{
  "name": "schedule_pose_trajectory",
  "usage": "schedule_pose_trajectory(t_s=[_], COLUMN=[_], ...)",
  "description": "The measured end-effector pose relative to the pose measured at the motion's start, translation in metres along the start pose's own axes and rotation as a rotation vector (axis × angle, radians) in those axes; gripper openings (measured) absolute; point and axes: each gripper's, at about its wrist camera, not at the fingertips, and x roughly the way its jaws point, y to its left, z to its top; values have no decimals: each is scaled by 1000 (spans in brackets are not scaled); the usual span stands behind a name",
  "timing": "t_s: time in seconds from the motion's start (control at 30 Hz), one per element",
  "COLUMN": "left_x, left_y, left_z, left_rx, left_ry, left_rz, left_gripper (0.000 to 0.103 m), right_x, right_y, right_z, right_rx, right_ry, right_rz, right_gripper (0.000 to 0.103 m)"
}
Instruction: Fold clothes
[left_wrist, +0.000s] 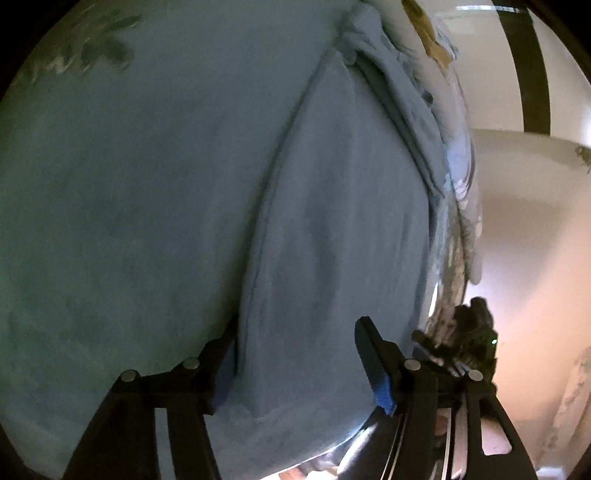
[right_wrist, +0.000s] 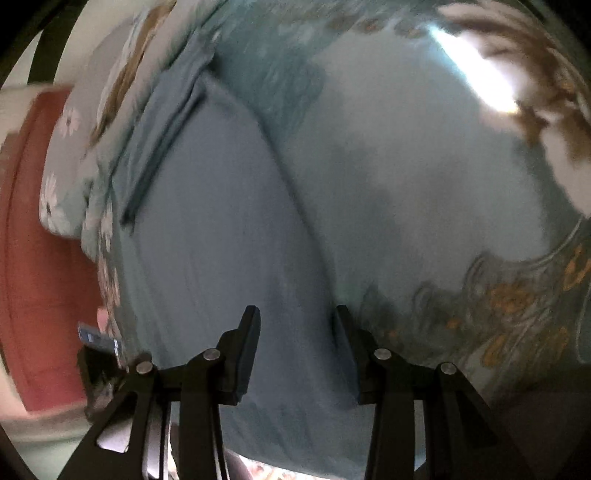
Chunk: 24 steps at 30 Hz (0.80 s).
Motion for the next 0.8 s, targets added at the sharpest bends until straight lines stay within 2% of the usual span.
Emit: schedule_pose_trajectory(t_s=[0.1, 0.2, 0.23, 0.27, 0.33, 0.7, 0.8], left_x=[-5, -4, -4, -2, 1, -1, 0], left_y=[4, 5, 4, 3, 1, 8, 9], left_z=[-4, -5, -5, -4, -2, -4, -4], left_rx=[-22, -25, -28, -32, -34, -35, -44], left_ry=[-24, -42, -51, -59, -70, -98, -104], left_rz=[-18, -15, -13, -12, -6, -32, -46], left_gripper=[64, 64, 64, 64, 64, 64, 64], right_x=[-20, -14, -9, -7, -4, 7, 2], right_y=[4, -7, -11, -14, -17, -14, -17], right_z=[2, 9, 12, 15, 19, 10, 10], right_rx=[-38, -2, 15, 33, 51, -9, 12], right_ry=[-79, -46, -28, -21, -13, 154, 155], right_rz=[-63, -65, -68, -57, -27, 107, 143], right_gripper=[42, 51, 51, 52, 63, 65, 64])
